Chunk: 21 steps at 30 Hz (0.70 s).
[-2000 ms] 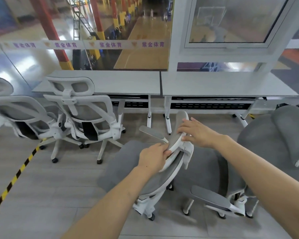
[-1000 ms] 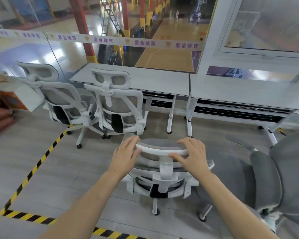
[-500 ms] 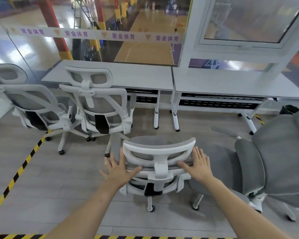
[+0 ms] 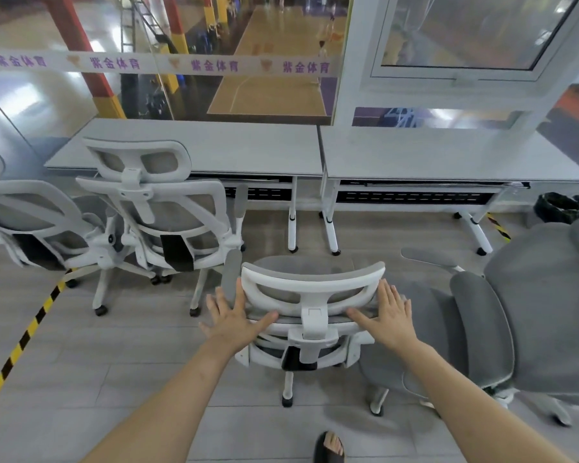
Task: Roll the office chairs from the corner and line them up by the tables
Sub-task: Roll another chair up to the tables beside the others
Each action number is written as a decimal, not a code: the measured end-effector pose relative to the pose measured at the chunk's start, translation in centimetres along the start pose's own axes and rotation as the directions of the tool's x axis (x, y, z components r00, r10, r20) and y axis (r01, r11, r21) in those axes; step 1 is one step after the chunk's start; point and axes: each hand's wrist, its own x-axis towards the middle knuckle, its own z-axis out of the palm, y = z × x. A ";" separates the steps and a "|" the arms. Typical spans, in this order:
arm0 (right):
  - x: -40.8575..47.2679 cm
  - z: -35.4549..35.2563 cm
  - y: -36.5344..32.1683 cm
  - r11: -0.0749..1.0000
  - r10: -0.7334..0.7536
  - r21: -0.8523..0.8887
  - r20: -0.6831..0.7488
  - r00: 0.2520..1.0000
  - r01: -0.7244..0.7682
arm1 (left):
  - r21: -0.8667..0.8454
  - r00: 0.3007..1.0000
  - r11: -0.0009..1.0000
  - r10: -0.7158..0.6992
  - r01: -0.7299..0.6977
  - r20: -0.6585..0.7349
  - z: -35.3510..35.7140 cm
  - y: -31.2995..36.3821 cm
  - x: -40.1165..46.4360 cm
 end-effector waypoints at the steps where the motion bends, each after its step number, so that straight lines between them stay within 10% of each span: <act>1: 0.6 -0.2 0.1 1.000 -0.008 0.009 -0.001 1.000 0.008 | 0.002 1.000 1.000 -0.004 0.004 -0.003 -0.4 0.7 0.7; 21: 19.0 -5.3 3.5 0.998 -0.045 0.050 0.030 0.999 0.043 | -0.040 0.999 0.998 -0.050 0.050 0.011 -4.3 12.8 14.2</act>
